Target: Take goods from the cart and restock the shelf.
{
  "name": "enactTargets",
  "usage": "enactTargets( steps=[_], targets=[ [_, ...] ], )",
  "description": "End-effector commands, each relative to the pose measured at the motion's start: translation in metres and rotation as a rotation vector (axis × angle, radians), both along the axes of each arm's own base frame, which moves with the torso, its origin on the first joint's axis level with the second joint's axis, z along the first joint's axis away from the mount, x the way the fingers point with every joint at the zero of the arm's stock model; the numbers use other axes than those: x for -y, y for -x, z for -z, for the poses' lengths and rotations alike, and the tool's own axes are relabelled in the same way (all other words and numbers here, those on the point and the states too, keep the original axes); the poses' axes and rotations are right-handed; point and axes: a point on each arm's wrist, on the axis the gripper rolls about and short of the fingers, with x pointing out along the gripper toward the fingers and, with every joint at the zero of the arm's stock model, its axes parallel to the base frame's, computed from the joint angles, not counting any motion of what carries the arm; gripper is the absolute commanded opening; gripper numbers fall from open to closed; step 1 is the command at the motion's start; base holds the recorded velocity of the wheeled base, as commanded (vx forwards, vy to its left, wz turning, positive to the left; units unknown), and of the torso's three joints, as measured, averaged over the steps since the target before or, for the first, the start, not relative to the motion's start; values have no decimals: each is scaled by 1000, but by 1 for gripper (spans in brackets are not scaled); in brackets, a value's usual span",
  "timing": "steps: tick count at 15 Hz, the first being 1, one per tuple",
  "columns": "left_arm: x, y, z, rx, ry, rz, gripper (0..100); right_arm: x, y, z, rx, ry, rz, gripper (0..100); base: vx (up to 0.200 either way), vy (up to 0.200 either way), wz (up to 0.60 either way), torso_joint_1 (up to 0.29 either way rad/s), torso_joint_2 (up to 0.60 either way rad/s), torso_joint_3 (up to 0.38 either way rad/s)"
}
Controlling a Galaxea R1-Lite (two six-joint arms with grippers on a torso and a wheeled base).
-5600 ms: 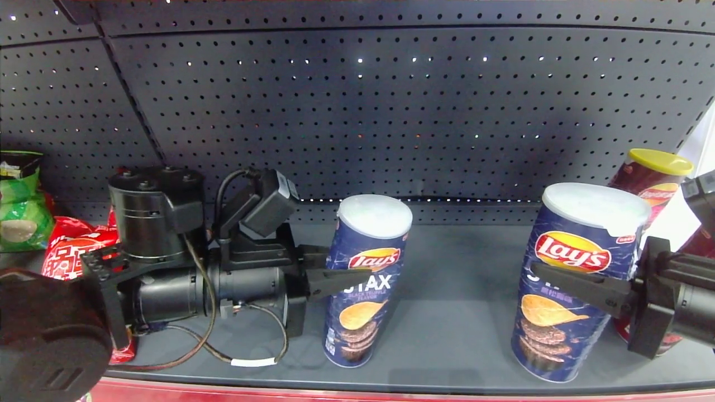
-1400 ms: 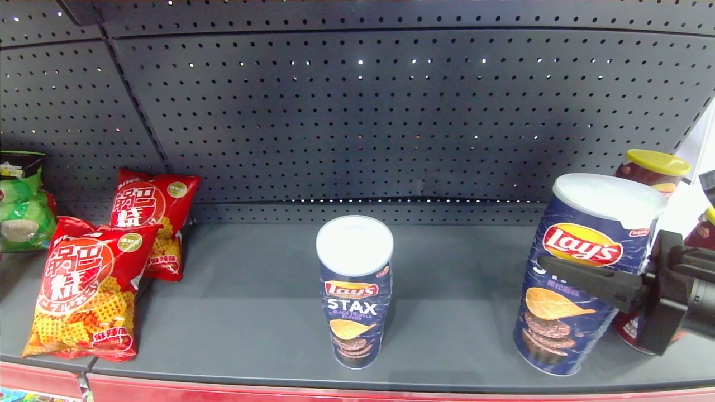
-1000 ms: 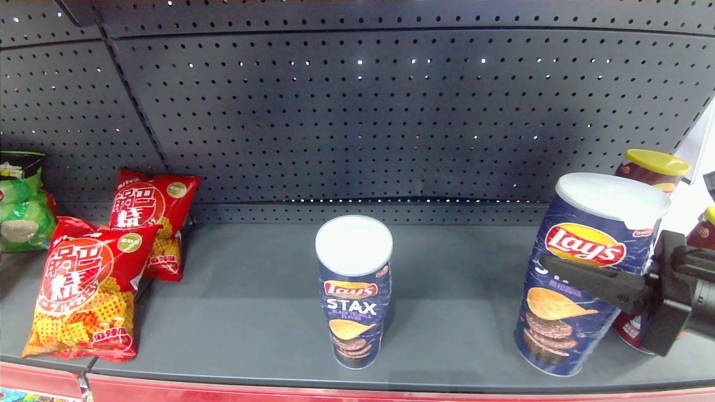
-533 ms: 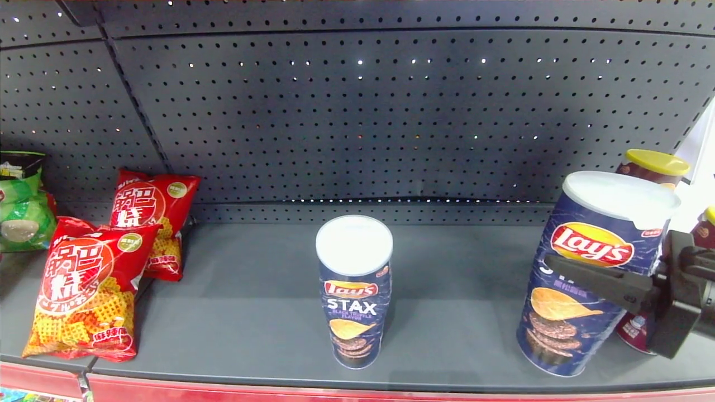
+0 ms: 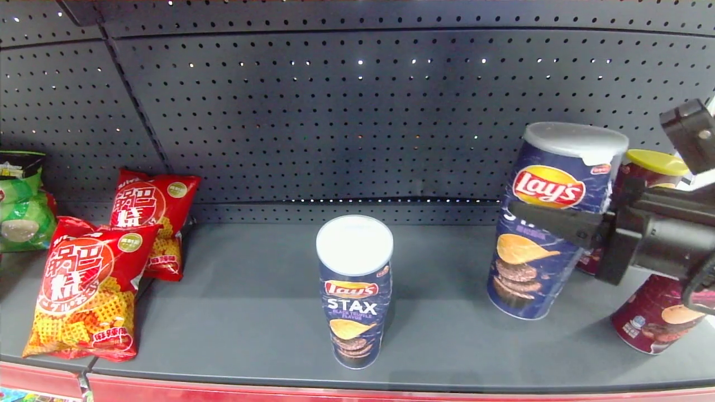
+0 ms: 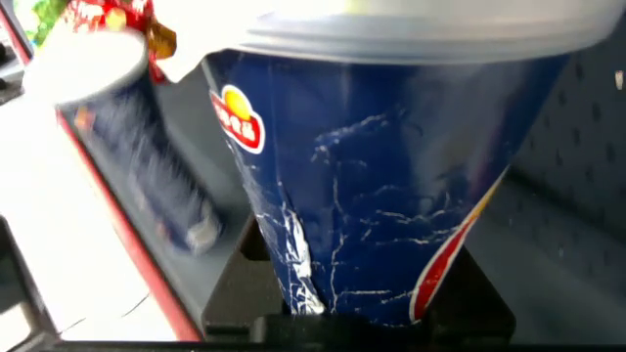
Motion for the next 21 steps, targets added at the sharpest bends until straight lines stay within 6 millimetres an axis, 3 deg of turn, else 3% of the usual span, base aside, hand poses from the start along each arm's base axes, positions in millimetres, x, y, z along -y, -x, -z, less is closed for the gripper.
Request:
enactTargets(
  steps=[1,2,4,7,11,14,21],
  targets=[
    [0,0,0,-3,0,0,100,-24,-39,-6,-7,5,-19,0,0,0,0,0,0,0],
    [0,0,0,-3,-2,0,100,-29,-45,-10,4,1,-25,0,0,0,0,0,0,0],
    [0,0,0,-3,0,0,100,-60,-68,-15,19,-3,-77,0,0,0,0,0,0,0],
    [0,0,0,-3,0,0,100,-81,-91,-5,34,40,-142,0,0,0,0,0,0,0],
    [0,0,0,-3,0,-2,100,-118,-131,2,88,47,-364,0,0,0,0,0,0,0],
    [0,0,0,-3,0,0,100,-122,-134,15,23,48,-521,0,0,0,0,0,0,0],
    [0,0,0,-3,0,-2,100,-138,-159,26,16,33,-573,0,0,0,0,0,0,0]
  ],
)
